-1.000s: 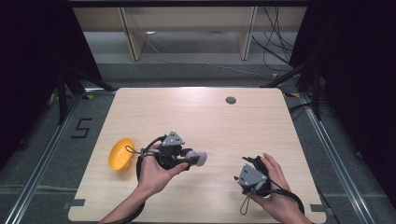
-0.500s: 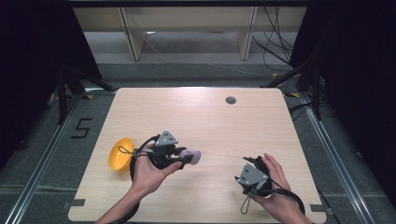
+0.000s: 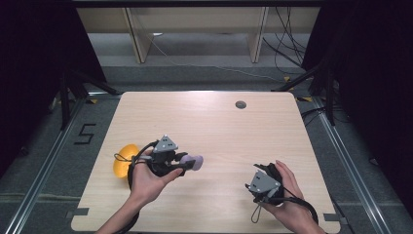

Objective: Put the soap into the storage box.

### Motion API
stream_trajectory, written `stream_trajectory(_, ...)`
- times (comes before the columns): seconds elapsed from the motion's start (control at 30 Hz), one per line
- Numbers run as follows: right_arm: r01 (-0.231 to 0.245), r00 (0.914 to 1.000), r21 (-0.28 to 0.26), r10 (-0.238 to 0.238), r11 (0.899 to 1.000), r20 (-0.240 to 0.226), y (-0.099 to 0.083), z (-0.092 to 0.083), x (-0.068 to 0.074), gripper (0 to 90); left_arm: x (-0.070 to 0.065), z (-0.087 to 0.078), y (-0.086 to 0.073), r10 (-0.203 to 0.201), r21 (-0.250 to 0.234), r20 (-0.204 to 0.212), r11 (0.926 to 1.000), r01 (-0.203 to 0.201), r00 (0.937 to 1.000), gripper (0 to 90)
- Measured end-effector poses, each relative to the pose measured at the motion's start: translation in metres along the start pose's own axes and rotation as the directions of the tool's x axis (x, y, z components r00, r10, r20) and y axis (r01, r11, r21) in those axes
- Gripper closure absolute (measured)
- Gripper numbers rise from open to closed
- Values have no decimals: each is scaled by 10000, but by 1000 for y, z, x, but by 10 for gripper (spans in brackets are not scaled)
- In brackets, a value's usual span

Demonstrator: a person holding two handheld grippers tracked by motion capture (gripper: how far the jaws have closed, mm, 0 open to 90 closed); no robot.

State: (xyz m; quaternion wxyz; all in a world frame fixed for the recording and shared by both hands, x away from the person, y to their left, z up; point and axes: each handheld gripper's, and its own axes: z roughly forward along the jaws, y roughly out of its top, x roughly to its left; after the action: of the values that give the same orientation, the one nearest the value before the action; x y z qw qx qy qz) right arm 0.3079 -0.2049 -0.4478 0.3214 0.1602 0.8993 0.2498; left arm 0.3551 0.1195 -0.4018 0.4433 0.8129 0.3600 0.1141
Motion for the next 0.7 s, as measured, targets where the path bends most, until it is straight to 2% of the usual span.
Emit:
stream_trajectory(0.3, -8, 10000, -16, 8, 10000, 43, -1, 0, -1, 320, 5, -7, -3, -111, -69, -193, 9999, 110, 9998, 590)
stream_trajectory(0.33, 132, 9999, -38, -132, 9999, -1, -1, 0, -2, 320, 6, -8, -3, -96, -22, -225, 10000, 96, 9997, 590)
stream_trajectory(0.4, 106, 9999, -32, -106, 9999, 25, -1, 1, -2, 320, 7, -9, -4, -260, -176, -337, 9995, 255, 9991, 590)
stream_trajectory(0.47, 114, 9999, -37, -114, 9999, 42, -1, 1, -3, 320, 10, -13, -5, -207, -69, -493, 9998, 204, 9986, 590)
stream_trajectory(0.57, 106, 9999, -38, -106, 9999, 46, -1, 1, -3, 320, 12, -14, -6, -166, -7, -509, 9999, 166, 9986, 590)
stream_trajectory(0.7, 111, 9999, -26, -111, 9999, 19, -1, 1, -3, 320, 15, -17, -7, -279, -36, -636, 9996, 277, 9976, 590)
